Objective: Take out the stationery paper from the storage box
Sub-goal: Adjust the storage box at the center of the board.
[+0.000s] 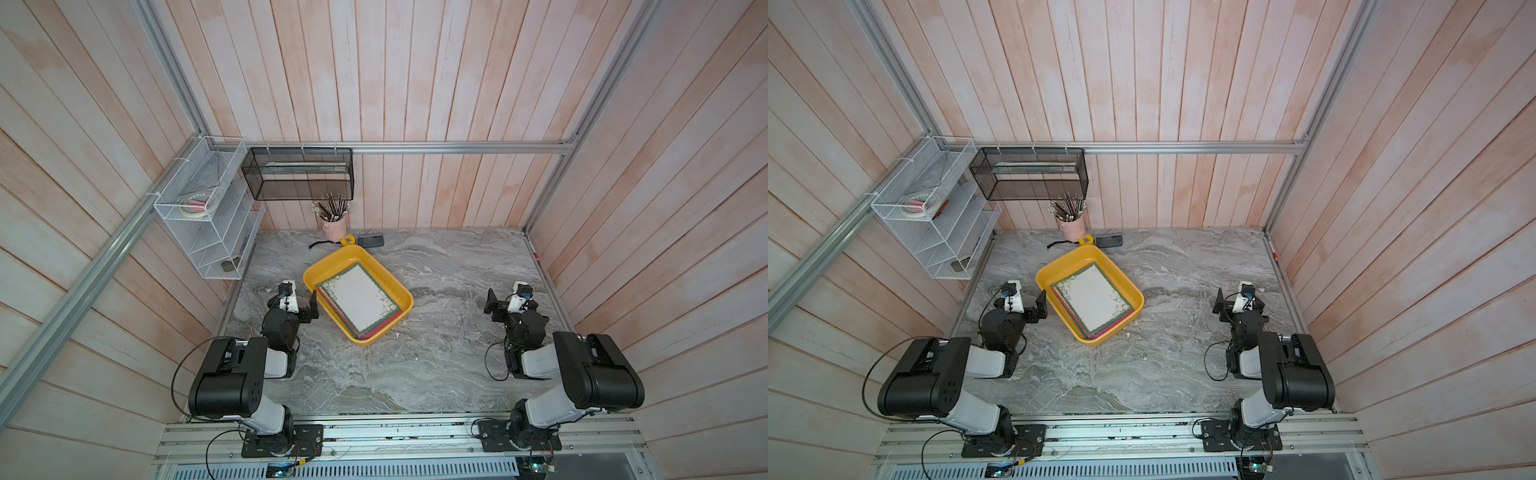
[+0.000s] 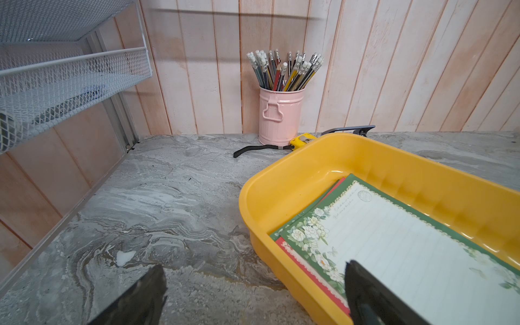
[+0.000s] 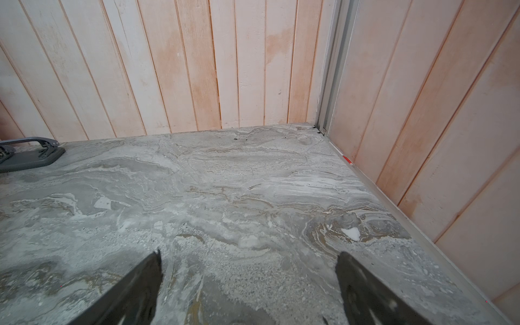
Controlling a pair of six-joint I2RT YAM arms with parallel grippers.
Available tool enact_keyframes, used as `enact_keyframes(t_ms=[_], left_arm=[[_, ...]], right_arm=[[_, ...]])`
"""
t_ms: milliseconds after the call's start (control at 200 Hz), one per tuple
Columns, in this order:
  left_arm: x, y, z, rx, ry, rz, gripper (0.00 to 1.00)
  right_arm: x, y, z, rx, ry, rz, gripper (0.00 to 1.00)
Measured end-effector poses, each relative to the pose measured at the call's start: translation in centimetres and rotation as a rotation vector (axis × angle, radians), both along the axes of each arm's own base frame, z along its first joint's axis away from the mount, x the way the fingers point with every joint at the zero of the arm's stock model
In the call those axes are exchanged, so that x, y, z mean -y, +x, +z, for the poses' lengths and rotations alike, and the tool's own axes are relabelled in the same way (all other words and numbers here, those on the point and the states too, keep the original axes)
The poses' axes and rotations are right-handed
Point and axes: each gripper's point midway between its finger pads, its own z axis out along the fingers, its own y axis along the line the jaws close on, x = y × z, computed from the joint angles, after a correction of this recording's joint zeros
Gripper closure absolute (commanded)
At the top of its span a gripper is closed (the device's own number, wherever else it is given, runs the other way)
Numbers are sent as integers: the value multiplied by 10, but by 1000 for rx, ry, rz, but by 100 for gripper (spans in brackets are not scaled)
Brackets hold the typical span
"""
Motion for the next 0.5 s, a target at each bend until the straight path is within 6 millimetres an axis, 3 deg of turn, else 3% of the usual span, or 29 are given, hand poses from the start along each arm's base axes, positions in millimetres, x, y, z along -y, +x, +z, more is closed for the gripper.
enact_keyframes(t_ms=[500], left_arm=[[-4, 2, 2, 6, -9, 10, 0]], right_arm=[[1, 0, 0, 0, 2, 4, 2]])
